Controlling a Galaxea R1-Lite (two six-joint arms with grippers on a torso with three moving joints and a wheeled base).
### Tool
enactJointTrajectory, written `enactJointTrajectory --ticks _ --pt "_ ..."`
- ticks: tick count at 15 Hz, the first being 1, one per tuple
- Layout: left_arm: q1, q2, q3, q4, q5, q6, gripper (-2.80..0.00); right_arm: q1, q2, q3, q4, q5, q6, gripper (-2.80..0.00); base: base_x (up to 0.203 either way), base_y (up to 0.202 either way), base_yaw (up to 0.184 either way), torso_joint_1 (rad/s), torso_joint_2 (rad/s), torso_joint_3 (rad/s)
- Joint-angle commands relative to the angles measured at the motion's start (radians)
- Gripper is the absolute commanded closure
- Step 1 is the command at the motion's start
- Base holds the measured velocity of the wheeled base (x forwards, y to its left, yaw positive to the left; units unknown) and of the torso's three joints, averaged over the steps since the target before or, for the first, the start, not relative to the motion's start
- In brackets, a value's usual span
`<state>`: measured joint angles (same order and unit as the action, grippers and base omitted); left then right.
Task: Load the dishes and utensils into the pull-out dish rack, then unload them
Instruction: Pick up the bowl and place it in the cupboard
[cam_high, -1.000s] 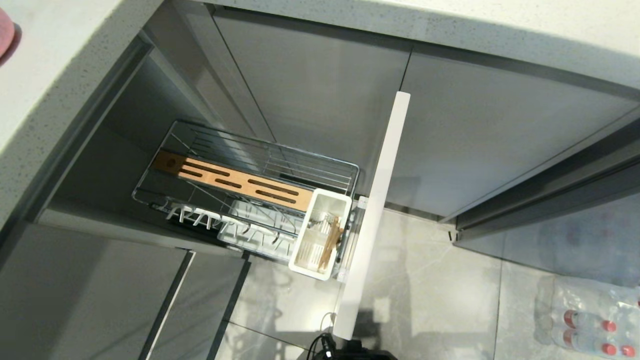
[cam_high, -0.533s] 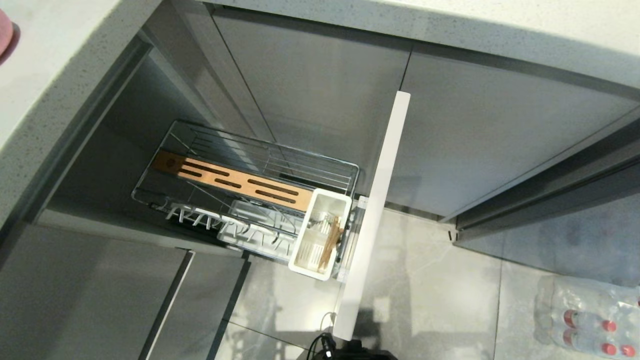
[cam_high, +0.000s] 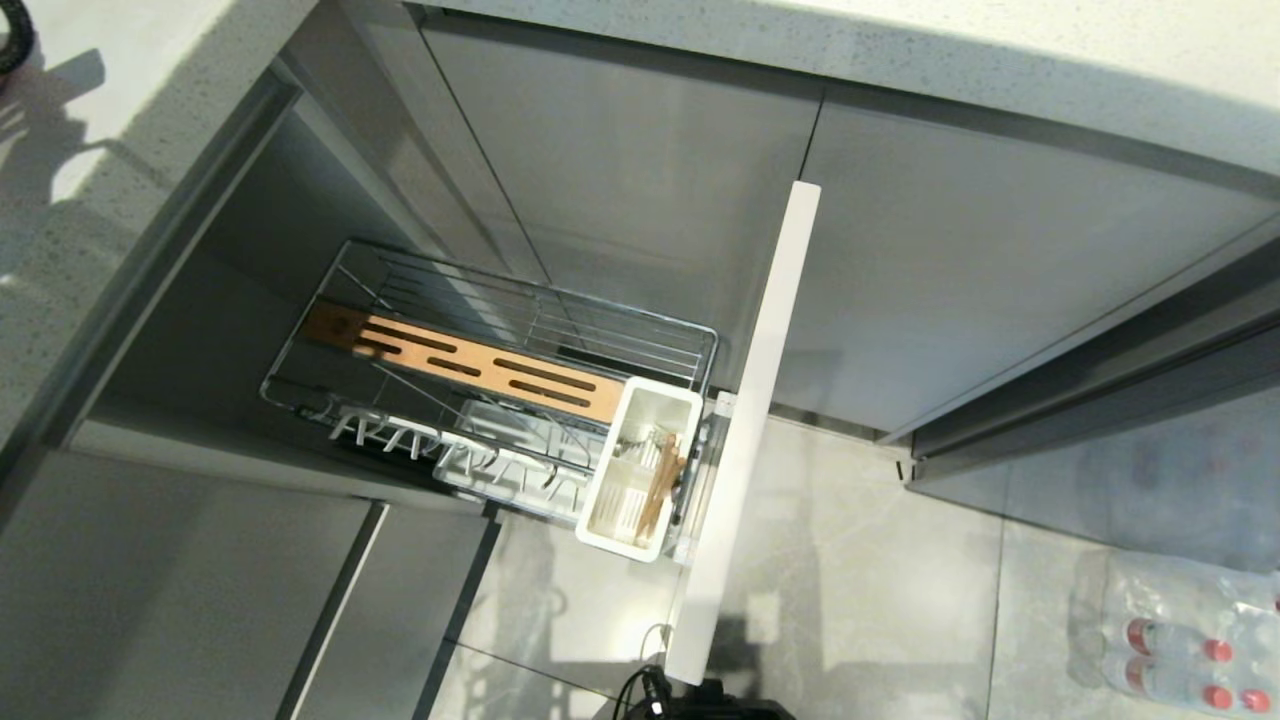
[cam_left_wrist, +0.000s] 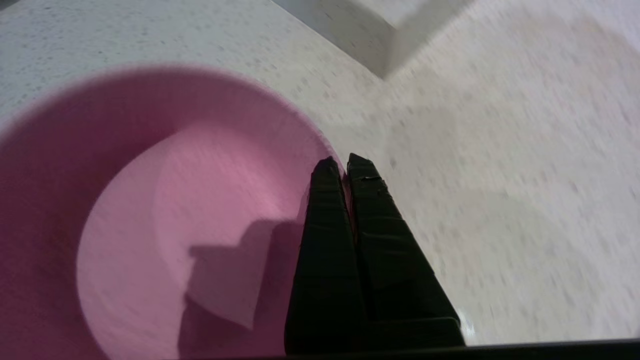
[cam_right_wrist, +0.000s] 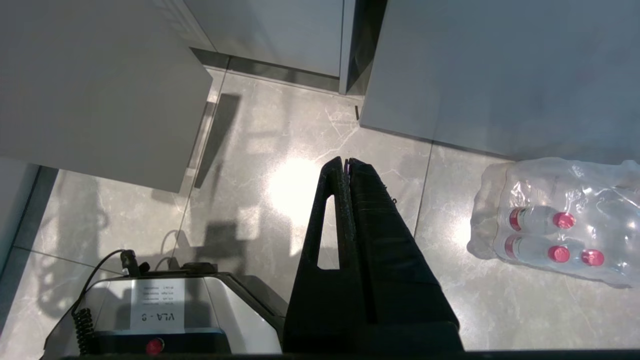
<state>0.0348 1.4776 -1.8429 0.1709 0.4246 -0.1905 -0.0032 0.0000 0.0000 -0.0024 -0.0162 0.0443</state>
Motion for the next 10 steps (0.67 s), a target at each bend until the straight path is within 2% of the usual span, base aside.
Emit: enactJointTrajectory --ticks 1,4,7,10 --pt "0.022 0.079 -0.02 0.0 0.009 -0.06 0.0 0.0 0.0 0.0 -0.001 0.001 0.0 0.0 0.0 0.0 0.0 0.0 0.0 0.0" --pt "0.028 0.015 -0.043 -0.002 0.009 -0.085 0.0 0.0 0.0 0.0 0.0 0.0 0.0 0.0 0.0 0.0 0.0 0.0 0.0 0.0" --pt "0.02 -0.014 -0.087 0.004 0.014 -0.078 0.0 0.0 0.0 0.0 -0.001 0.001 0.0 0.0 0.0 0.0 0.0 0.0 0.0 0.0" --pt "0.012 -0.04 -0.084 0.009 0.02 -0.07 0.0 0.0 0.0 0.0 -0.001 -0.001 0.0 0.0 0.0 0.0 0.0 0.0 0.0 0.0"
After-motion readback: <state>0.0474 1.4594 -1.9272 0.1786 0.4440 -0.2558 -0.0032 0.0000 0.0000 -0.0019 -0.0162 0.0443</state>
